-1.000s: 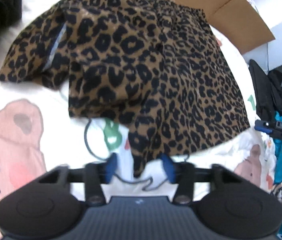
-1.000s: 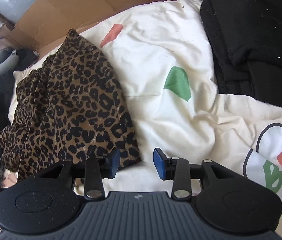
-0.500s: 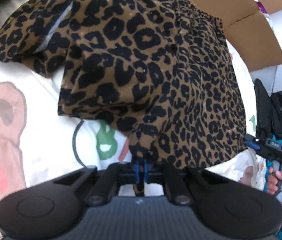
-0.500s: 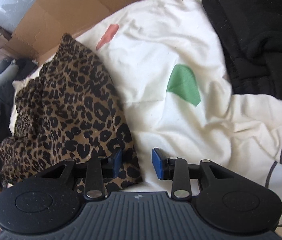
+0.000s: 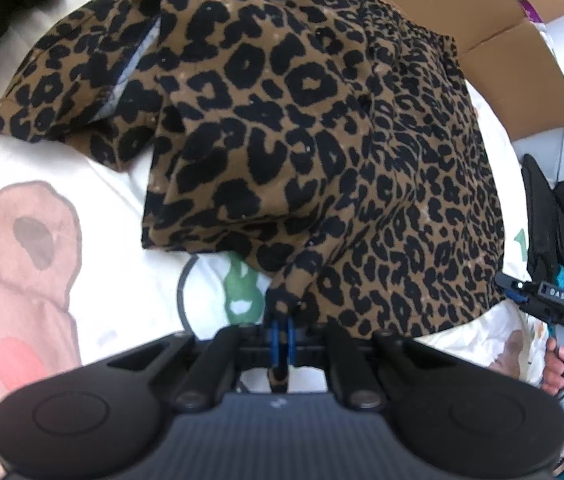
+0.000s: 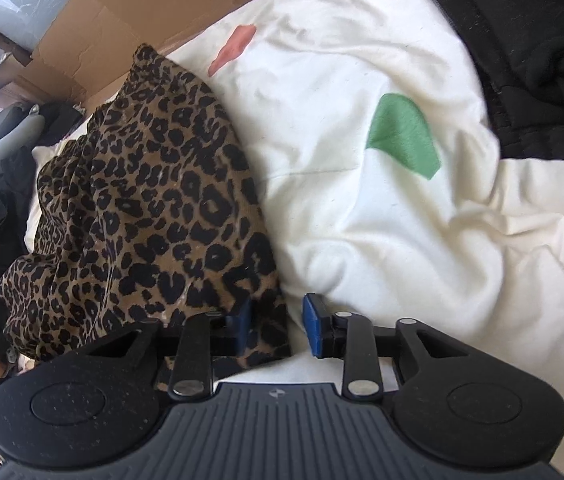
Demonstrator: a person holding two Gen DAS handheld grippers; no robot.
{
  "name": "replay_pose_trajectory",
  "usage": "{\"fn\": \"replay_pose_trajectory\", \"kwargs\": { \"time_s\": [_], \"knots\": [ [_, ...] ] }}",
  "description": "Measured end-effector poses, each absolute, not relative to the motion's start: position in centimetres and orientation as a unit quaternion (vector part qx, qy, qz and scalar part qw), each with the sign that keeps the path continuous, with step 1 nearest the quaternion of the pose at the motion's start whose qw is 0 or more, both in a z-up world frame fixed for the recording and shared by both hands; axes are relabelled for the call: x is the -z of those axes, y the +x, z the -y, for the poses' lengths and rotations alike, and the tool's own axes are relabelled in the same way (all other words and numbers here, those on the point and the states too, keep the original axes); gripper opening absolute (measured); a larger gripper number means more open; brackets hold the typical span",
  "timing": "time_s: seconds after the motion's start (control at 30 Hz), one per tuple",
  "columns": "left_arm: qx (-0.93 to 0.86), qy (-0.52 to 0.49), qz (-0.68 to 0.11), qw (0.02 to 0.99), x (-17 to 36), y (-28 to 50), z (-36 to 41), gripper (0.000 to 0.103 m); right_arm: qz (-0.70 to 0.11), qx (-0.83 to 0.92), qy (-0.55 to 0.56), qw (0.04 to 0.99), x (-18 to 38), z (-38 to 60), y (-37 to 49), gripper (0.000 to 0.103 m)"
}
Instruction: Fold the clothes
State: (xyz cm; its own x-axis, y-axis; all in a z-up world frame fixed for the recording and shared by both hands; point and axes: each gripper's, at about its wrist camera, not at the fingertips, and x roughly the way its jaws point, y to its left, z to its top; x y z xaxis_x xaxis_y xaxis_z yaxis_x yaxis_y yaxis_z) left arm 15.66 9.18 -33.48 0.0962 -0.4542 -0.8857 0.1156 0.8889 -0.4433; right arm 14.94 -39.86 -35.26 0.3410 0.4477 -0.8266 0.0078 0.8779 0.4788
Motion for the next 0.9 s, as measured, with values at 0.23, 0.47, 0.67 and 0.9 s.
{"fn": "replay_pose_trajectory", "kwargs": {
  "time_s": [0.23, 0.47, 0.67, 0.9],
  "knots": [
    [0.199, -0.125, -0.651, 0.722, 33.6, 16.2, -8.8, 0.005, -0.563, -0.140, 0.255, 0.774, 36.4, 40.2, 13.9, 0.009],
    [0.207, -0.137, -0.658, 0.711, 32.9, 15.4, -8.2, 0.005, -0.556, -0.138, 0.247, 0.782, 35.0, 40.8, 13.5, 0.002],
    [0.231, -0.149, -0.669, 0.691, 32.5, 14.7, -7.0, 0.004, -0.538, -0.126, 0.241, 0.798, 32.6, 41.6, 13.4, 0.002],
    [0.255, -0.168, -0.675, 0.672, 32.6, 14.7, -5.8, 0.004, -0.525, -0.109, 0.224, 0.814, 30.5, 42.1, 13.9, 0.002]
  ]
}}
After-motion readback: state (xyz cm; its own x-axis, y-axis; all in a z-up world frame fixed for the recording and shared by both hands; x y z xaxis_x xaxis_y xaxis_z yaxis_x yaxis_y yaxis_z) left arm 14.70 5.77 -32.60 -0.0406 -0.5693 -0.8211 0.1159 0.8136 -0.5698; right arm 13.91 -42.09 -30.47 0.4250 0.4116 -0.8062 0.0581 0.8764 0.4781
